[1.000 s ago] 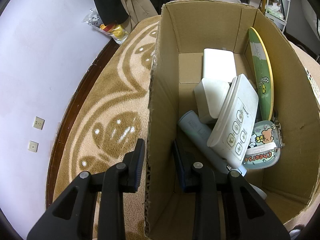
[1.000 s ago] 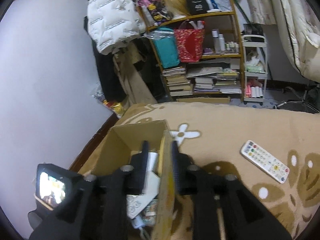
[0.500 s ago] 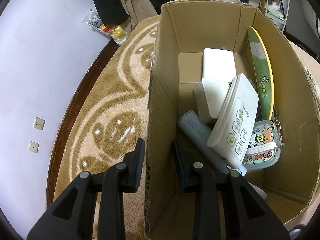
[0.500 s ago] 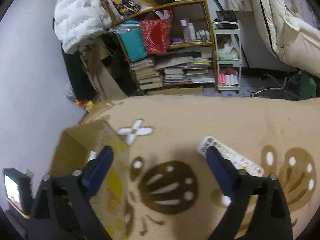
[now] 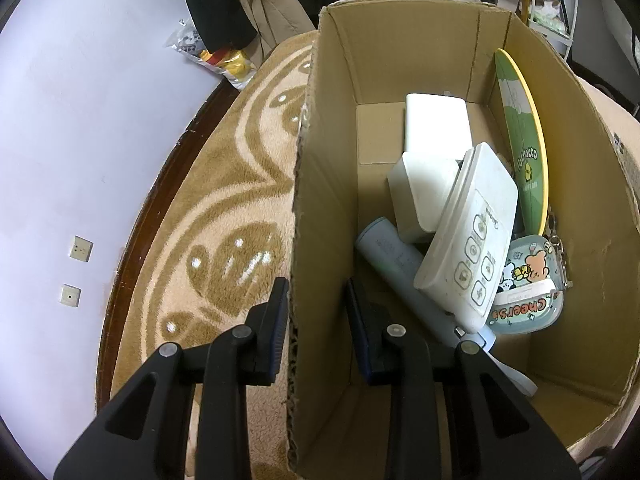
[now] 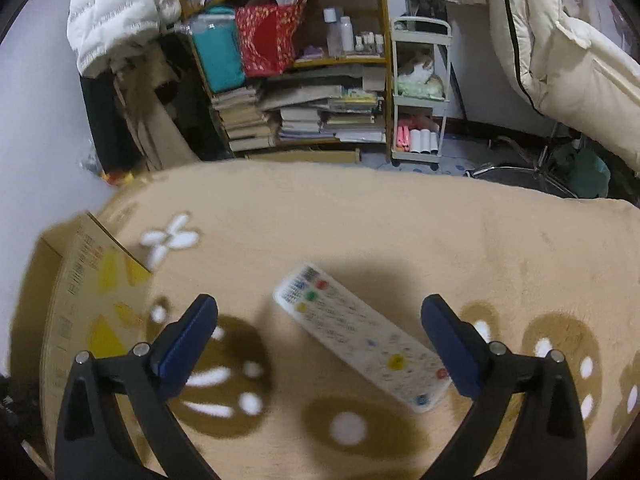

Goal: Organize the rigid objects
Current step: 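Move the right tool to the white TV remote and grasp it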

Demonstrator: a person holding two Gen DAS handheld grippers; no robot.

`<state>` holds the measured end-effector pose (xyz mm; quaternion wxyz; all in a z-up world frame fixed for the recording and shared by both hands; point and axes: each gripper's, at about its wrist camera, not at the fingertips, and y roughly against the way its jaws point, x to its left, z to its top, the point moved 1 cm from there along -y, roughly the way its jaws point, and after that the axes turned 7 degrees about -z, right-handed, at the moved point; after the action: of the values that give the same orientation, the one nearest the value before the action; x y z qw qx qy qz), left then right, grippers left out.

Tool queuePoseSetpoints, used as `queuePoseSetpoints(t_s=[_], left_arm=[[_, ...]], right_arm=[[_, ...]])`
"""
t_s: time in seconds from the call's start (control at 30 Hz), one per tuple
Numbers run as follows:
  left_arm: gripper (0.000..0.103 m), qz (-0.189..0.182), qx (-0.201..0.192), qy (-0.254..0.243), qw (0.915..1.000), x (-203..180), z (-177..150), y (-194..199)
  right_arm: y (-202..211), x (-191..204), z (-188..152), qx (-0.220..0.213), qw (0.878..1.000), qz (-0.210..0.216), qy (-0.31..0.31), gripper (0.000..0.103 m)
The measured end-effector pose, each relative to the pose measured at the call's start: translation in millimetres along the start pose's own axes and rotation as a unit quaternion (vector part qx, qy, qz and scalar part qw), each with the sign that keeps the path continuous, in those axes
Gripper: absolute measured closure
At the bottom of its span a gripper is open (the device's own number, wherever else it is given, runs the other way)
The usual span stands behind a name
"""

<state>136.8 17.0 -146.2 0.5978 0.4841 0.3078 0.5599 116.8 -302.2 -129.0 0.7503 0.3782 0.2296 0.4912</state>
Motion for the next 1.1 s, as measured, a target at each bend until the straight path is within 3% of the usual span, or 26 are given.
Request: queuePoseSetpoints(t_s=[0.4,0.63,0.9,1.0,1.1], left_arm=[[0.074,0.006,-0.001,-0.006,1.0,-2,-2,1],[0.074,0.009,0.003,-0.009,0.9999,-2,-3,1],[0.074,0.012,0.003,-0.01,0.9999,-4,-3,0],[0.074,0.014,0.003,-0.012,0.9998,-4,-3,0],[0.074,0.015,0.002,-0.014,0.9998,-5,-3,1]], right_arm=[[-52,-19,-22,0.065,0.997,-0.016,0.029,0.0],[-62,-16,-24,0.083,0.996,0.006,0.04,0.0],[-53,-13,-29,0.078,0.995,0.006,0.063,0.043],[-49,-7,-33,0.075,0.994,-0.005,0.083,0.055],[-45,-4,-35,0.075,0.994,-0.008,0.077,0.059]])
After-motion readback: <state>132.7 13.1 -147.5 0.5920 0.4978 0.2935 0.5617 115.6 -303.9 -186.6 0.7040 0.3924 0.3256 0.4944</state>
